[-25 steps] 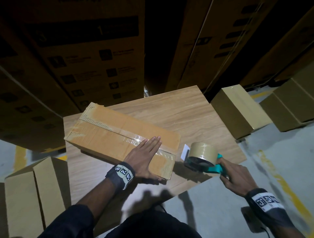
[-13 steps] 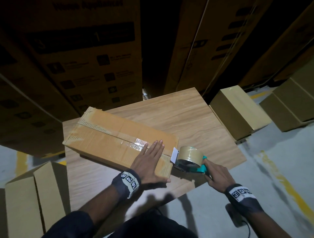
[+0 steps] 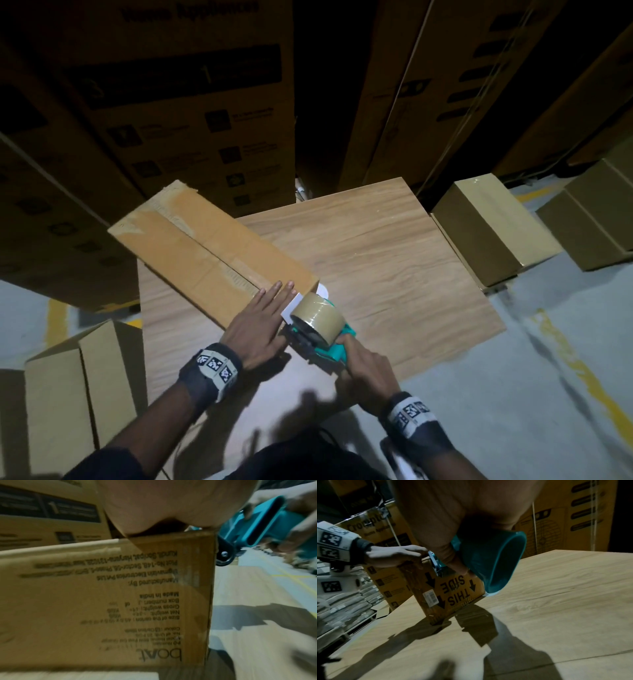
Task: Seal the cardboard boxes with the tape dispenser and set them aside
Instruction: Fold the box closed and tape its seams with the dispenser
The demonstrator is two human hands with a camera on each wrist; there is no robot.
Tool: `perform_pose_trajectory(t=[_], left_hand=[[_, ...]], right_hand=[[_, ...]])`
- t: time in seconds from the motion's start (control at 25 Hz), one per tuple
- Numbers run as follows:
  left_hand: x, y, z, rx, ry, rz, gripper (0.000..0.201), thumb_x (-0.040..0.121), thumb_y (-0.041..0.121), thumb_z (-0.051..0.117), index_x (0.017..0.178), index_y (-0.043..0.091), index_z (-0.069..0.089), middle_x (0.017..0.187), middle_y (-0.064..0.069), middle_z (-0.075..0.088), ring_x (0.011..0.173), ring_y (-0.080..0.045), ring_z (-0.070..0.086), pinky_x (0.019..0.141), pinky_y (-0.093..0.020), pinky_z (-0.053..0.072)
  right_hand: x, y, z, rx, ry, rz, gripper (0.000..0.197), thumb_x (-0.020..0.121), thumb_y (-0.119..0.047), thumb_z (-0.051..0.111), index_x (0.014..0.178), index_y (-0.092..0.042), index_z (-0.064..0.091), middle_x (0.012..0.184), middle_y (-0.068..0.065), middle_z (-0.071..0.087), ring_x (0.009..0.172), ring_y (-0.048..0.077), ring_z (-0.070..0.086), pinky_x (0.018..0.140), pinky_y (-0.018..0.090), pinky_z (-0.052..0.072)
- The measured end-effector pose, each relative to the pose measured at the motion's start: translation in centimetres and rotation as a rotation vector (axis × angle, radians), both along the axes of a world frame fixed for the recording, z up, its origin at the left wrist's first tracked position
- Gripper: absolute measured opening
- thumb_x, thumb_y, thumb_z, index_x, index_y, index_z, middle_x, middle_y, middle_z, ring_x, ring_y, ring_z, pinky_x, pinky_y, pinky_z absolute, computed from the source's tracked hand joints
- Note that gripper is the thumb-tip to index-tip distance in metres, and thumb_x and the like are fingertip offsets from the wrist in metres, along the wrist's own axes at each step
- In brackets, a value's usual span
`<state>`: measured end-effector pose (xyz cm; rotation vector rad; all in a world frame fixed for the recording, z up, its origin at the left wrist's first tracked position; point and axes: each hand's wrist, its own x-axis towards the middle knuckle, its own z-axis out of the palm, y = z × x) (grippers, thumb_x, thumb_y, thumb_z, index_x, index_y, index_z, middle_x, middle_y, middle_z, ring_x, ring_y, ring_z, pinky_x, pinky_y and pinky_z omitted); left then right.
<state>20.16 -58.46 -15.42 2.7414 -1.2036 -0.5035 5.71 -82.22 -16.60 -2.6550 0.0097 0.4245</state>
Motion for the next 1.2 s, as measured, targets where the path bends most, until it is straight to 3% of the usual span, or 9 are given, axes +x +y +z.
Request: perform_pose_trajectory(t=[0.12, 0.24, 0.48, 0.72, 0.88, 1.04, 1.2], left_hand=[[0.4, 1.5, 0.0, 0.001, -0.034, -0.029, 0.086, 0.094, 0.059, 0.023, 0.162, 0.021, -0.012, 0.168, 0.003, -0.020, 0.155, -0.014, -0.021, 0.124, -0.033, -0.018], [0.4, 1.6, -0.7, 0.029, -0.075, -0.016, 0.088, 0.097, 0.053, 0.034, 0.162, 0.022, -0.016, 0.167, 0.005, -0.025, 0.154, -0.012, -0.024, 0.123, -0.033, -0.019], [0.5, 1.9, -1.1, 0.001, -0.100, -0.034, 0.079, 0.102, 0.047, 0.027, 0.162, 0.020, -0.015, 0.168, 0.003, -0.023, 0.156, -0.016, -0.020, 0.125, -0.034, -0.015], [0.4, 1.7, -1.5, -0.011, -0.137, -0.016, 0.075, 0.103, 0.050, 0.023, 0.163, 0.020, -0.011, 0.167, 0.003, -0.022, 0.156, -0.017, -0.018, 0.121, -0.029, -0.024], [0.4, 1.7, -1.5, -0.016, -0.142, -0.009, 0.076, 0.103, 0.054, 0.022, 0.164, 0.019, -0.006, 0.169, 0.002, -0.016, 0.157, -0.018, -0.013, 0.122, -0.031, -0.020], [0.4, 1.6, -1.3, 0.010, -0.120, -0.016, 0.080, 0.098, 0.054, 0.020, 0.163, 0.021, -0.013, 0.168, 0.003, -0.022, 0.156, -0.018, -0.019, 0.124, -0.035, -0.016], [0.5, 1.7, -1.4, 0.018, -0.100, -0.009, 0.088, 0.096, 0.051, 0.036, 0.163, 0.022, -0.012, 0.169, 0.004, -0.020, 0.157, -0.016, -0.017, 0.125, -0.037, -0.012]], right_hand=[[0.1, 1.3, -1.1, -0.081, -0.020, 0.018, 0.062, 0.077, -0.030, 0.052, 0.135, -0.035, 0.032, 0.126, 0.004, 0.064, 0.081, 0.038, 0.064, 0.063, 0.043, 0.049], [0.6, -0.3, -0.8, -0.168, -0.023, 0.066, 0.067, 0.082, -0.046, 0.029, 0.147, -0.034, 0.036, 0.137, 0.002, 0.058, 0.091, 0.037, 0.066, 0.070, 0.043, 0.051], [-2.1, -4.1, 1.7, -0.228, -0.116, 0.133, 0.046, 0.083, -0.042, 0.043, 0.129, -0.039, 0.044, 0.115, -0.004, 0.068, 0.063, 0.029, 0.066, 0.046, 0.037, 0.050], [-7.4, -6.5, 3.1, -0.264, -0.060, 0.066, 0.038, 0.080, -0.041, 0.050, 0.117, -0.034, 0.051, 0.098, -0.007, 0.068, 0.052, 0.021, 0.061, 0.035, 0.033, 0.043], [-6.3, -4.4, 1.4, -0.261, -0.016, 0.087, 0.038, 0.081, -0.041, 0.052, 0.118, -0.036, 0.049, 0.098, -0.010, 0.067, 0.051, 0.019, 0.061, 0.037, 0.031, 0.040], [-3.7, -1.6, -2.3, -0.248, 0.004, 0.071, 0.039, 0.084, -0.041, 0.048, 0.122, -0.034, 0.043, 0.105, -0.002, 0.069, 0.055, 0.028, 0.064, 0.040, 0.035, 0.043], [-0.6, 0.6, -4.5, -0.227, 0.046, 0.059, 0.041, 0.094, -0.045, 0.050, 0.131, -0.036, 0.033, 0.128, 0.001, 0.063, 0.084, 0.038, 0.068, 0.062, 0.041, 0.048]])
